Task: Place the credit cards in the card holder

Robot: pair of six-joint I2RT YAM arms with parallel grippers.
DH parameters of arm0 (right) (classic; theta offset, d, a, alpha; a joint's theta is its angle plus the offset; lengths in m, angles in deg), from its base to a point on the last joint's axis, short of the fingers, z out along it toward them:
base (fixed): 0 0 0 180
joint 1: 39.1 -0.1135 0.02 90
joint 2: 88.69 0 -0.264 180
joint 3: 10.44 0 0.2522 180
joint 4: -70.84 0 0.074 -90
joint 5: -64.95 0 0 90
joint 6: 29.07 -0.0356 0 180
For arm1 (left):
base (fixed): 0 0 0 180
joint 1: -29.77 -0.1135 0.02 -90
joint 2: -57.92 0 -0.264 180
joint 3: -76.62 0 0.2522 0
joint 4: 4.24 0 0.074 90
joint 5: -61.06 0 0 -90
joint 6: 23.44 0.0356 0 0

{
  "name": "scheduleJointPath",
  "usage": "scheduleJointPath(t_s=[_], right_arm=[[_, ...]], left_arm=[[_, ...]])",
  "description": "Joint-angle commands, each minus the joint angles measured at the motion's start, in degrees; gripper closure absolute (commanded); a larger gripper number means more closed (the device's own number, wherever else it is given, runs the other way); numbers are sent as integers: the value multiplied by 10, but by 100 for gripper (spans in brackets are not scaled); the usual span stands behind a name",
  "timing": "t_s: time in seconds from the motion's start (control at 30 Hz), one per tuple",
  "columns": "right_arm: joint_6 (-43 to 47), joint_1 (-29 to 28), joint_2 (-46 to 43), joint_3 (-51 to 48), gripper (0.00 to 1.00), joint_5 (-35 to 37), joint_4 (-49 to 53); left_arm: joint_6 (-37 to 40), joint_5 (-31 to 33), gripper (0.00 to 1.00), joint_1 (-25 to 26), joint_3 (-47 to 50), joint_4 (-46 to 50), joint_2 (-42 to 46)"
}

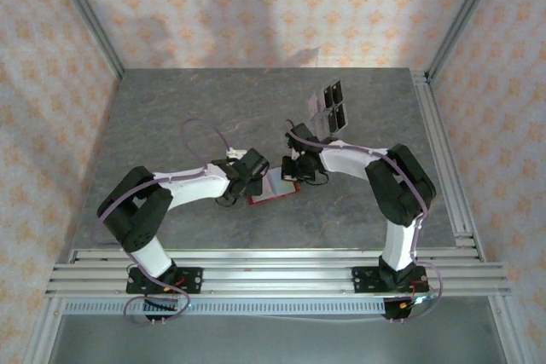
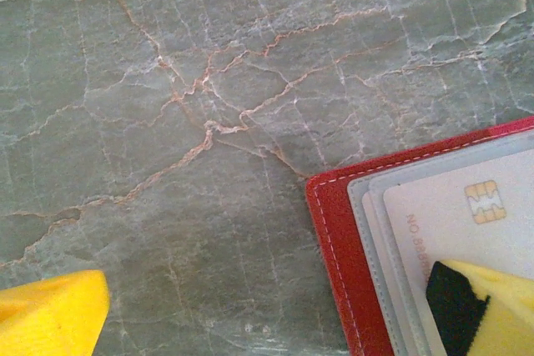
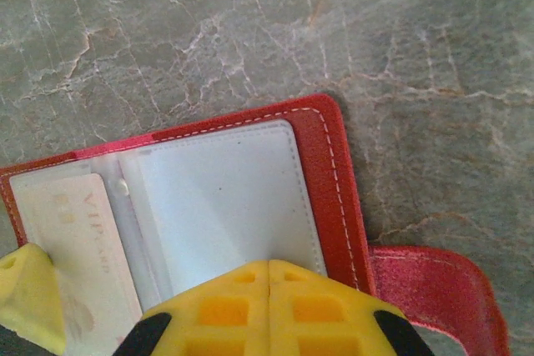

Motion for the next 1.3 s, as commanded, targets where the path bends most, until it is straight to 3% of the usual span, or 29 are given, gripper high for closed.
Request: scheduleJointPath(t_s=[0.0, 0.33, 0.8, 1.27], right_arm=[[-19, 3, -14, -28, 95, 25, 15], [-75, 3, -50, -58, 94, -12, -47], [-48, 3, -103, 7, 71, -17, 18], [-49, -46, -14, 58, 71, -58, 9]], left_arm=[[6, 33, 0, -10, 9, 26, -18], [50, 26, 0, -40, 9, 16, -10], [47, -1, 0, -40, 14, 38, 90], [22, 8, 0, -39, 58, 17, 90]])
